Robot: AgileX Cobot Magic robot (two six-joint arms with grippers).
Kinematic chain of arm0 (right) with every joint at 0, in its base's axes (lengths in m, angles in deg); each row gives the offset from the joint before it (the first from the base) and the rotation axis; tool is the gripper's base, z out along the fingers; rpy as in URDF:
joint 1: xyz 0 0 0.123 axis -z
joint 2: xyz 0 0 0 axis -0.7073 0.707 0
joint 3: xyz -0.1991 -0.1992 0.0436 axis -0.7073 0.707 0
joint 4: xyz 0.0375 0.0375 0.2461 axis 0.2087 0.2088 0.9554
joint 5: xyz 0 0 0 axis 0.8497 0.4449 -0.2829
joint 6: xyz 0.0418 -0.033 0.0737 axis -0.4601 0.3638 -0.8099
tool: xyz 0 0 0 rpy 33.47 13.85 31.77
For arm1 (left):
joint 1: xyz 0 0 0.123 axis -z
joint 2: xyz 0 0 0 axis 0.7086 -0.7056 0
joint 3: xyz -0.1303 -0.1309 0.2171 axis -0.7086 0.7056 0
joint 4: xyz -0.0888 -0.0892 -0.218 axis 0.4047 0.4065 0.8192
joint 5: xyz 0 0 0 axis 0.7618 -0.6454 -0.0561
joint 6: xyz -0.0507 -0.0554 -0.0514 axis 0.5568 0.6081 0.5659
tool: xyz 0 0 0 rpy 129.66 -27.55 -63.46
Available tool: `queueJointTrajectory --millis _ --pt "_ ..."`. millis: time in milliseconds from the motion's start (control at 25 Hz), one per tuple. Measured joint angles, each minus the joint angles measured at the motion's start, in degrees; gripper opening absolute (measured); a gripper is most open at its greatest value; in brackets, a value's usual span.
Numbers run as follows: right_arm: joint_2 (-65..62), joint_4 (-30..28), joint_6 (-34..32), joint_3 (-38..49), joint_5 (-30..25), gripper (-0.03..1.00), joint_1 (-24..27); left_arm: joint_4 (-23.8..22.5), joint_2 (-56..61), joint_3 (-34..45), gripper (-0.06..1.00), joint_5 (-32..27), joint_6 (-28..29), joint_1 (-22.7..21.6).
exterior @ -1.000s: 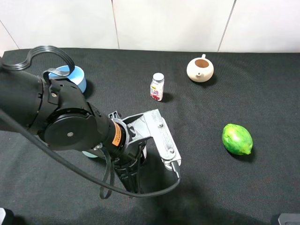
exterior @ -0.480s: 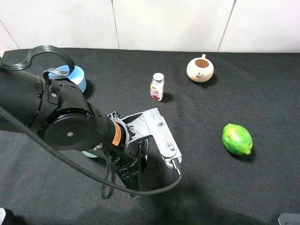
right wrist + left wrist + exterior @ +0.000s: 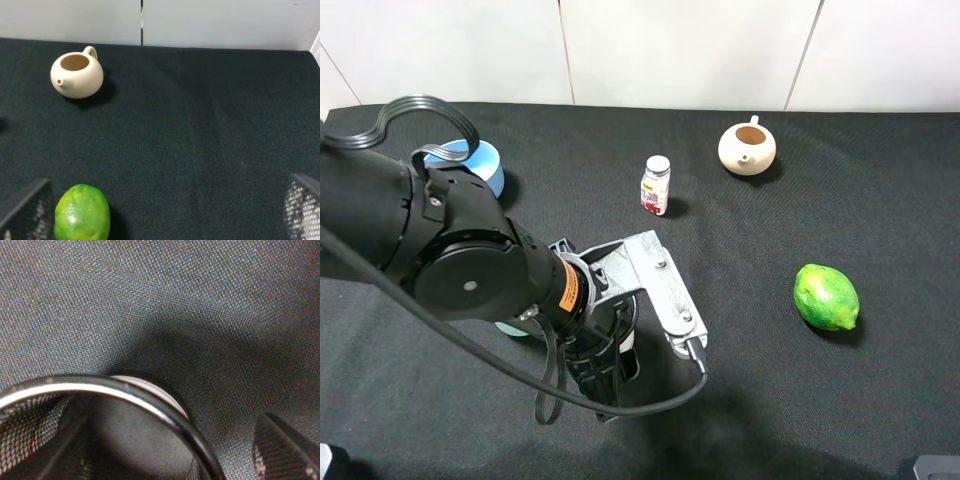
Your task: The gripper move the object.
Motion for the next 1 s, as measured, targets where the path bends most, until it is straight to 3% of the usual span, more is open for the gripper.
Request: queueJointTrajectory --millis 560,1000 --pt "0.0 0.0 0.0 0.0 0.0 0.69 0.0 0.0 0.3 -8.5 0.76 -16.0 2.2 0.0" --pt "0.0 0.0 0.0 0.0 0.0 0.69 0.0 0.1 6.9 -9.7 0.79 -21.7 6.5 0.0"
